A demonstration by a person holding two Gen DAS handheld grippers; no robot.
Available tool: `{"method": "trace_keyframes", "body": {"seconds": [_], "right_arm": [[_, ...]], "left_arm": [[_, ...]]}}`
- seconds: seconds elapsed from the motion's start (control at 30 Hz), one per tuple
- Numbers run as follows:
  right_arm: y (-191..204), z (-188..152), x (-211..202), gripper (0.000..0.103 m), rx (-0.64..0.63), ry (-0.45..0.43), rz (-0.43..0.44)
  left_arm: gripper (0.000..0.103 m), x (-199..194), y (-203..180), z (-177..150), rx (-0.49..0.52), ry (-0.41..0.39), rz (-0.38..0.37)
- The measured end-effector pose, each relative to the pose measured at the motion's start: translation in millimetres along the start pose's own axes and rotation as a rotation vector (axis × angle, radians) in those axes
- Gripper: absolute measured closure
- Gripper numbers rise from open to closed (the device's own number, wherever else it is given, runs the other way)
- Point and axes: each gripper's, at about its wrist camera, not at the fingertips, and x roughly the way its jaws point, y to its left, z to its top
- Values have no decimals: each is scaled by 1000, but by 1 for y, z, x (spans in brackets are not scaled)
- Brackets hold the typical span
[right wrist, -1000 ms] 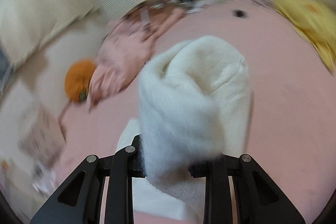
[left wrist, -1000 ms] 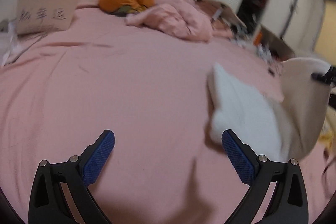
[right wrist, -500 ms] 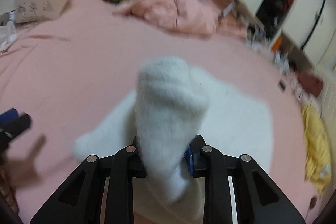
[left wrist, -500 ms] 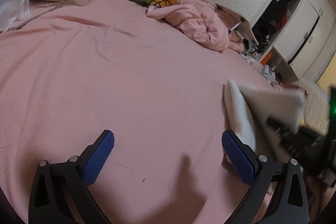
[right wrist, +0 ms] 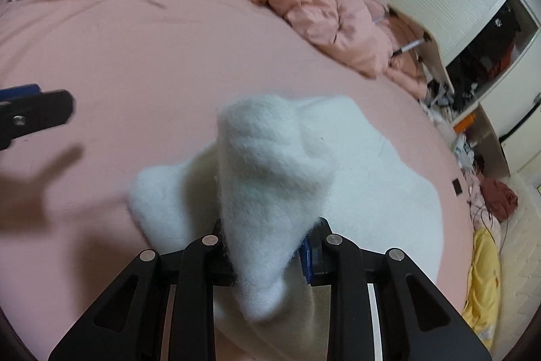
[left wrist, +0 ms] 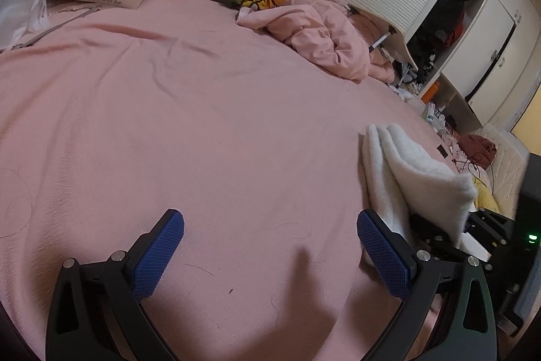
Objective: Fold clothes
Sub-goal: 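Lay the folded side down and open the right tool, then grasp the opposite side edge of the cardigan with the left tool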
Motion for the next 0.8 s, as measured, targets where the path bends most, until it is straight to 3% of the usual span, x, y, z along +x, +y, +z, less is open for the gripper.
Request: {"method": "trace_keyframes", "body": {"seconds": [0.1,0.2,0.23,0.3,0.33,0.37,0.43,0.53,0.63,0.7,0.8], "right_arm": [[1,-9,11,69,27,19,38],[14,-7,11,65,-56,11,-24],[9,-4,7,63,-15,19,7],[0,0,-2,40,66,32,70],[-3,1,-14,27,103,-9,115],[-6,1,-26,22,138,-51,157],[-3,-1,-56,22,154,-145,179],[2,-13,-85,22,162,-191,187],[-13,-50,-100,22,269,-202,151],[-29,-77,-99,22,356,-161,97],[-57,-124,-90,22,504,-90,1]], "left_arm": [[1,1,0,1,3,5,7],[1,2,0,2,1,10,11],[1,1,0,2,-1,12,11],[1,2,-1,3,-4,17,15],[1,1,-2,4,-4,17,15],[1,0,-2,4,-7,17,16],[1,-2,-1,5,-17,15,16],[1,-5,-1,7,-24,10,5],[1,-12,-10,11,-8,9,-64],[1,-24,-29,17,56,-15,-146],[1,-38,-74,29,296,-63,-239]]}}
